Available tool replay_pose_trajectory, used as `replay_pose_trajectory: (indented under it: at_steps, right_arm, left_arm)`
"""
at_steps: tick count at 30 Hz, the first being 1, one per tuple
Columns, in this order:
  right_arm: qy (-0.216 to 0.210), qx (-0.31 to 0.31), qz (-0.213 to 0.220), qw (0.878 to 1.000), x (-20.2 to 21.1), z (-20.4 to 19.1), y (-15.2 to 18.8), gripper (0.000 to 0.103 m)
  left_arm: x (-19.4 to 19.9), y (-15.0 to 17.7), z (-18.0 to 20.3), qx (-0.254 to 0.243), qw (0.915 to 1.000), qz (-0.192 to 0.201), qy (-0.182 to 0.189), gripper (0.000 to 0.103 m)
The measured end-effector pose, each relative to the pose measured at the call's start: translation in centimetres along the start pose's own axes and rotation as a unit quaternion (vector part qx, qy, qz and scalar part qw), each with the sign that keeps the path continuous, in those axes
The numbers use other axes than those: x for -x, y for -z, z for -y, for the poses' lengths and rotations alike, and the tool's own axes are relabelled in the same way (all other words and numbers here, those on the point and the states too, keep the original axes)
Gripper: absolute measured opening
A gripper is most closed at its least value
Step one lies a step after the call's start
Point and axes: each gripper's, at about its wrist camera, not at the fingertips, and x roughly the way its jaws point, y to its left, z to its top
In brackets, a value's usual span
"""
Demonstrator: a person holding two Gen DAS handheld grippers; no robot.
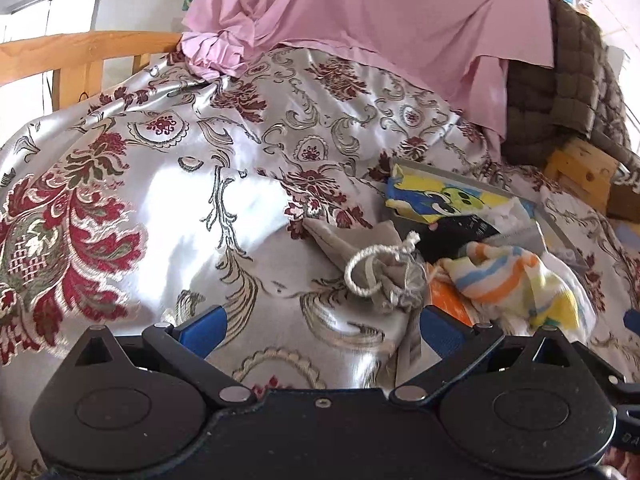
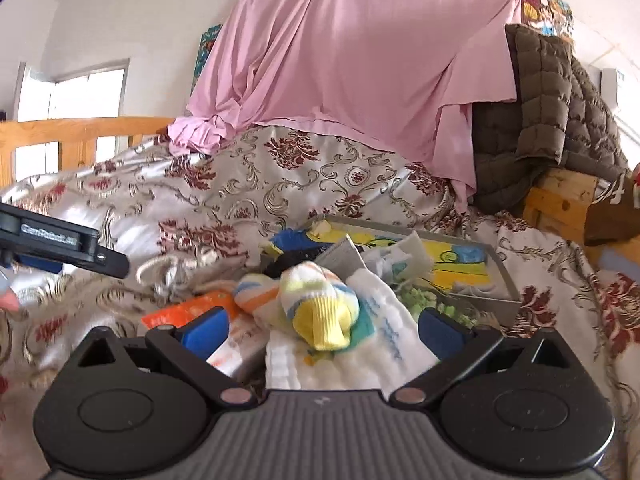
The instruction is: Organize soft objects
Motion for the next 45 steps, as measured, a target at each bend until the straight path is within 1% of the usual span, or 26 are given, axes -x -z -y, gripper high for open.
replay_pose_trajectory:
  at_steps: [8,15,19,22,25,27,28,30,33,34,36,37,39,43,45]
  right_arm:
    - [-0.028,0.009,0.013,0.999,-2.7,0.2,-1.2,0.103]
    - [-0.048,0.010,0.019,0.999,-5.0,0.6,-1.6,0.103]
    - [-0.087,0.006,0.014,0.996,-5.9,0.6,-2.0,0.103]
    - [-0.104,-0.006,0.014,0.994,-6.3,0.8,-2.1,0.102]
    - [-0.110,0.001,0.010,0.994,-6.7,0.7,-2.0,0.100]
    - [-0.112,0.008,0.007,0.994,-7.1,0.6,-1.8,0.097]
    - [-0.112,0.012,0.005,0.994,-7.3,0.5,-1.6,0.097]
    - [-0.109,0.018,0.000,0.994,-7.8,0.5,-1.3,0.092]
    - [-0.105,0.028,-0.005,0.994,-8.0,0.3,-0.8,0.089]
    - [-0.104,0.033,-0.006,0.994,-8.1,0.2,-0.7,0.089]
    - [-0.101,0.044,-0.006,0.994,-8.0,0.0,-0.4,0.085]
    - [-0.099,0.052,-0.007,0.994,-8.0,-0.1,-0.3,0.084]
    - [-0.096,0.062,-0.008,0.993,-8.0,-0.2,-0.2,0.081]
    - [-0.095,0.058,-0.012,0.994,-8.1,-0.1,-0.1,0.076]
    - [-0.091,0.058,-0.014,0.994,-8.1,-0.1,0.0,0.071]
  left_arm:
    - [-2.6,-2.0,1.5,0.030,0.9994,0.006,-0.018,0.102]
    - [-4.7,-3.1,2.1,0.036,0.9991,-0.010,-0.020,0.102]
    - [-5.8,-3.3,2.4,0.041,0.9988,-0.020,-0.020,0.102]
    - [-6.5,-3.4,2.9,0.029,0.9991,-0.021,-0.022,0.102]
    - [-7.7,-3.5,3.3,0.001,0.9991,-0.037,-0.019,0.102]
    - [-8.6,-3.7,3.4,-0.006,0.9987,-0.046,-0.022,0.102]
    - [-9.0,-3.7,3.4,-0.005,0.9986,-0.049,-0.022,0.102]
    - [-9.6,-3.8,3.2,0.006,0.9982,-0.057,-0.020,0.102]
    - [-10.3,-3.9,3.0,0.023,0.9975,-0.066,-0.011,0.102]
    - [-10.4,-3.8,2.9,0.030,0.9974,-0.065,-0.010,0.101]
    - [-10.7,-3.9,2.8,0.042,0.9969,-0.066,-0.002,0.093]
    - [-10.9,-3.9,2.7,0.047,0.9965,-0.069,0.002,0.091]
    - [-11.2,-3.8,2.6,0.057,0.9954,-0.077,0.006,0.085]
    - [-11.6,-3.4,2.5,0.070,0.9937,-0.086,0.017,0.079]
    - [-11.6,-3.3,2.5,0.069,0.9937,-0.086,0.020,0.075]
